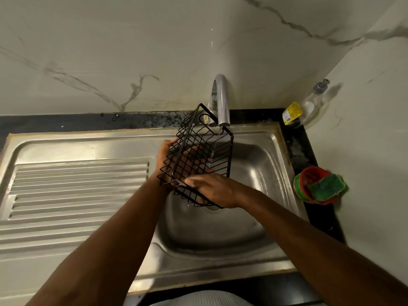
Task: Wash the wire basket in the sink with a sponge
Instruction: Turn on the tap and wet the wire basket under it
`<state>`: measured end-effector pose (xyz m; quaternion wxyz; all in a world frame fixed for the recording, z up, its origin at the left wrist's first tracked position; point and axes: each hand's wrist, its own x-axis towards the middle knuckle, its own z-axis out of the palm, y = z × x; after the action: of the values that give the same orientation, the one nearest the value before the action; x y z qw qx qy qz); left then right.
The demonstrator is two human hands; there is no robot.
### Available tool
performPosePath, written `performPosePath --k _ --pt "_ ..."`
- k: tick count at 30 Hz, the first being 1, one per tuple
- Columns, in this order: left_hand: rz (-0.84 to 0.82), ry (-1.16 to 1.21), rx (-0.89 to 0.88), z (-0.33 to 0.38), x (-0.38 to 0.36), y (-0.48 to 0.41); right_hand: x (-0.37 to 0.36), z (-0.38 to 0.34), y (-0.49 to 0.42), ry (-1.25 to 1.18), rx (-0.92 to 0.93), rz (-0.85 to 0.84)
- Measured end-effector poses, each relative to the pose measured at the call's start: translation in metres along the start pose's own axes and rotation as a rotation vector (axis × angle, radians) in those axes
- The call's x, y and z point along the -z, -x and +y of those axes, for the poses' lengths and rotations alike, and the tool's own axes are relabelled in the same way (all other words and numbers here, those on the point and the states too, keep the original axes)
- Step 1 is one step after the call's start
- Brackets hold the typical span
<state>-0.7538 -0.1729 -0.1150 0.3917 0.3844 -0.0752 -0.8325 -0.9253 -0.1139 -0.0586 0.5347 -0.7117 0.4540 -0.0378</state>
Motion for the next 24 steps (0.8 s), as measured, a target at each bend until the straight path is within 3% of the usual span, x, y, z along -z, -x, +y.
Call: performPosePath --k 7,11,13,16,19,22,24 --pt "-0.008 0.08 -0.082 -0.019 0.005 0.012 -0.02 -0.012 -0.02 -0.443 -0.117 0.083" --pt "0.041 -0.048 -0.165 -0.023 -0.004 0.021 -0.024 -0.027 -0.034 -0.84 -0.208 0.277" --pt "0.058 -0.234 -0.212 -0.025 -0.004 0.021 -0.014 -0.03 -0.041 -0.897 -0.293 0.418" --pt "0.005 -0.435 -0.153 -0.025 -0.003 0.024 -0.003 -0.023 -0.052 -0.793 -0.42 0.505" --pt "0.04 -0.434 -0.075 -0.029 0.006 0.019 0.0 -0.014 -0.06 -0.601 -0.443 0.483" --pt "0.039 -0.336 -0.017 -0.03 0.007 0.017 0.001 0.002 -0.062 -0.13 -0.346 0.477" --pt "0.056 -0.256 0.05 -0.026 0.002 0.018 0.006 0.018 -0.057 0.229 -0.175 0.535"
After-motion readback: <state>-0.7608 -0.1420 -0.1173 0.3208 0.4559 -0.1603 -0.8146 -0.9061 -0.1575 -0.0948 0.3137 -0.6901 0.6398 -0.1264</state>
